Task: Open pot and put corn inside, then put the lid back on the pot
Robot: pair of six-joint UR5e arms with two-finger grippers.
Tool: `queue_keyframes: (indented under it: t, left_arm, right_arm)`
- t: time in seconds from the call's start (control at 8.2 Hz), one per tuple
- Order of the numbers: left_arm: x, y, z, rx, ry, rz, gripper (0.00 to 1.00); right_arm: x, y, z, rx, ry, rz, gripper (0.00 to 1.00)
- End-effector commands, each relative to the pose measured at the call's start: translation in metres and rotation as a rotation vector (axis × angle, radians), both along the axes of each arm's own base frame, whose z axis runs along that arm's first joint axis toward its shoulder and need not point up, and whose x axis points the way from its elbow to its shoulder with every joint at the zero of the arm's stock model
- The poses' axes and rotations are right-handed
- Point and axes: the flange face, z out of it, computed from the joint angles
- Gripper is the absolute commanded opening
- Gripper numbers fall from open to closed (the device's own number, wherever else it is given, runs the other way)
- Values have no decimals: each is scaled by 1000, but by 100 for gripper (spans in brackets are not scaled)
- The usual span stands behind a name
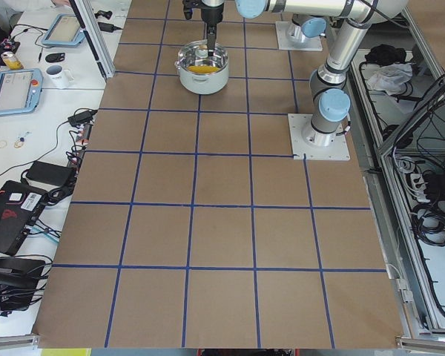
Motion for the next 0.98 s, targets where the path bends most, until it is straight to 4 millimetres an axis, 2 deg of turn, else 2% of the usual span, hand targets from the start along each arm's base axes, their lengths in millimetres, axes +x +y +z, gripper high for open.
queue_keyframes:
  t: [0.0, 0.85]
  left_arm:
    - [0, -8, -11, 19, -2, -2, 100]
    - [0, -9, -13, 25, -3, 0, 100]
  right_arm:
    - [-4, 16, 7, 21, 19, -8, 100]
    - [-3, 7, 11, -34, 5, 3, 100]
